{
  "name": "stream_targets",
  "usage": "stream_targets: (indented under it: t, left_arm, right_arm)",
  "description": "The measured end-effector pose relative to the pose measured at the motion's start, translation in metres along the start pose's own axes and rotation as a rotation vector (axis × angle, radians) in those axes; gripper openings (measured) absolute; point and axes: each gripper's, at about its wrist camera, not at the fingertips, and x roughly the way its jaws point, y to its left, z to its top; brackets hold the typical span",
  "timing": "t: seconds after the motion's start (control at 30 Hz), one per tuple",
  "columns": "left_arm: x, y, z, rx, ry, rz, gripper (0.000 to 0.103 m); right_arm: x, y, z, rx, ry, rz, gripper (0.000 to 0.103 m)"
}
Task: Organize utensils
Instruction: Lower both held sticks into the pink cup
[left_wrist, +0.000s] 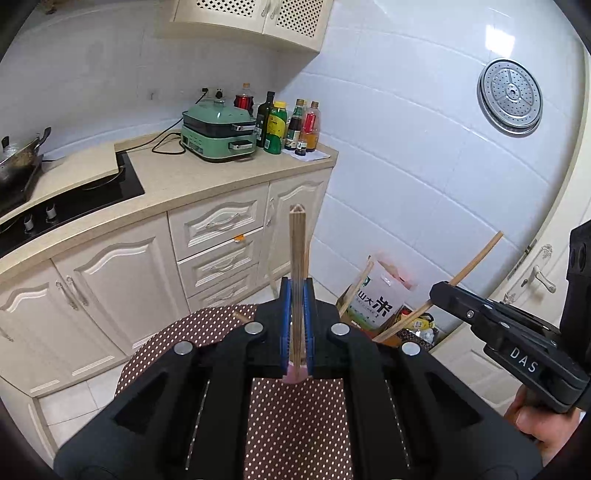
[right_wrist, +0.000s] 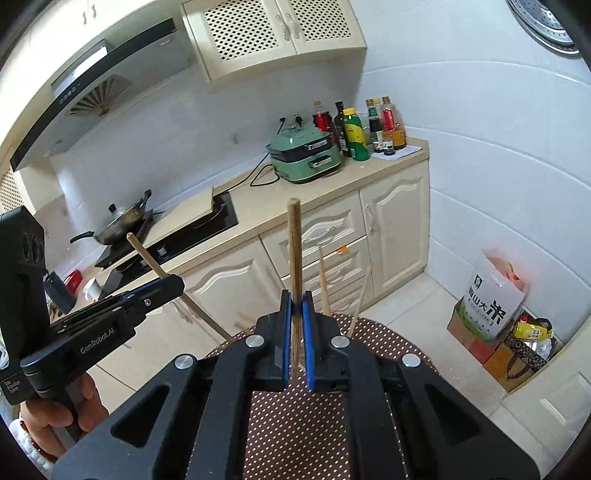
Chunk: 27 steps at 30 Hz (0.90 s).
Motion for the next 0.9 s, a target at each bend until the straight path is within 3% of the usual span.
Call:
stream_targets:
  t: [0.33, 0.9]
  left_arm:
    - [0.043, -0.006, 0.011, -0.011, 0.034, 0.001, 0.006]
    - [0.098, -0.014, -0.018, 0.026, 0.164, 0.002, 0.006]
  right_arm:
    - [0.014, -0.024, 0.010, 0.021, -0.002, -0.039, 0.005]
    - [0.047, -0.032, 0.003, -0.017, 0.075, -0.078, 0.005]
